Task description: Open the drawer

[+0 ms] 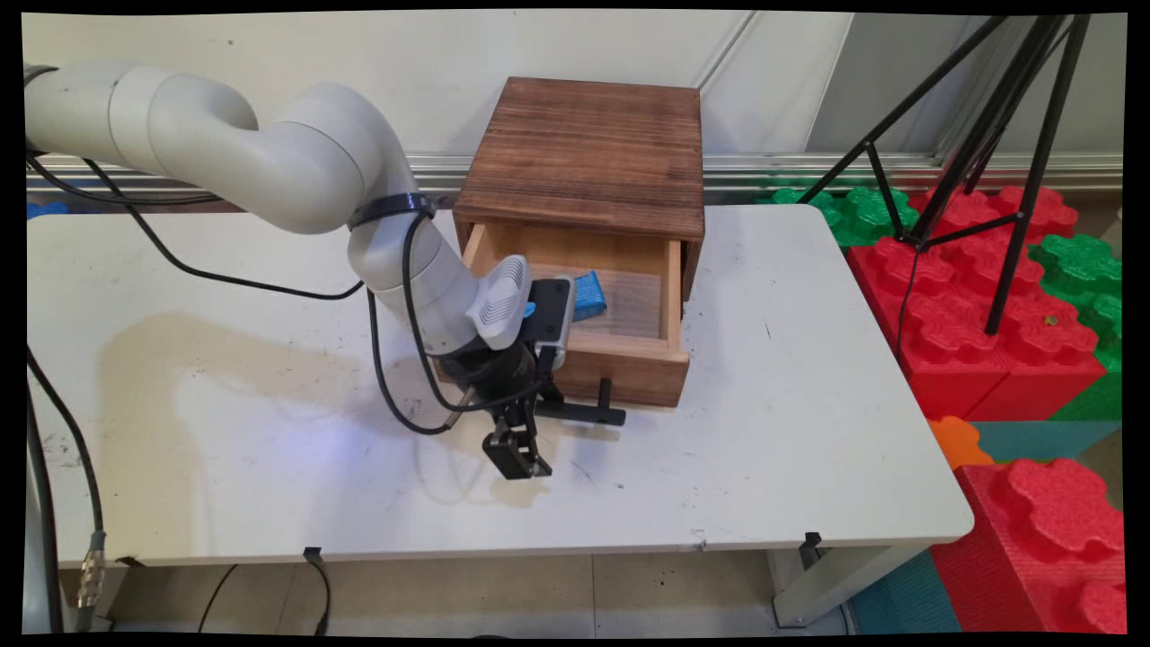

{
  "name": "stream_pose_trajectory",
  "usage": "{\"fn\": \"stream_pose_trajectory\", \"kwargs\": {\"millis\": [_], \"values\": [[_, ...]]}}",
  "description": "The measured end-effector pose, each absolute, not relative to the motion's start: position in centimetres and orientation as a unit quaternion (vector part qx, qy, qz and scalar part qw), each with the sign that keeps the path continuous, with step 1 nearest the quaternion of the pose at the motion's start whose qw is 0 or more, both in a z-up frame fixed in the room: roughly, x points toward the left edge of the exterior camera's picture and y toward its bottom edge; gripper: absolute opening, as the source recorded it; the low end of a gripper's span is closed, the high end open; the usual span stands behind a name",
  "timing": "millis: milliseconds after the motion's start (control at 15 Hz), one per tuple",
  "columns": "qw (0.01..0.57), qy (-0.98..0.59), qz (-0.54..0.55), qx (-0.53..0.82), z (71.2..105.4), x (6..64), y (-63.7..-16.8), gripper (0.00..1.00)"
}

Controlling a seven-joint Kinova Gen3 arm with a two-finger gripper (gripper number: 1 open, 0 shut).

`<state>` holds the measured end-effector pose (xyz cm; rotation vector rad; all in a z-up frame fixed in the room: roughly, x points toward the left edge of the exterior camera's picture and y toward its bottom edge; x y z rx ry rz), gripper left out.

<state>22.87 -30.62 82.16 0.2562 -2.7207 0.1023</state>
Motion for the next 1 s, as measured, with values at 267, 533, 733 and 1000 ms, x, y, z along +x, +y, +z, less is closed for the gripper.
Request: {"fn": "stream_pose_trajectory", "kwargs": {"millis": [267, 533, 733, 1000], "values": [[0.204, -0.974, 0.030, 0.089, 82.2, 22.6, -29.7, 1.00], [0.206, -0.974, 0.025, 0.087, 82.3, 22.4, -28.9, 1.00], [0.207, -0.974, 0.023, 0.085, 82.3, 22.3, -28.5, 1.00], [0.208, -0.974, 0.021, 0.085, 82.4, 22.3, -28.2, 1.00]]}}
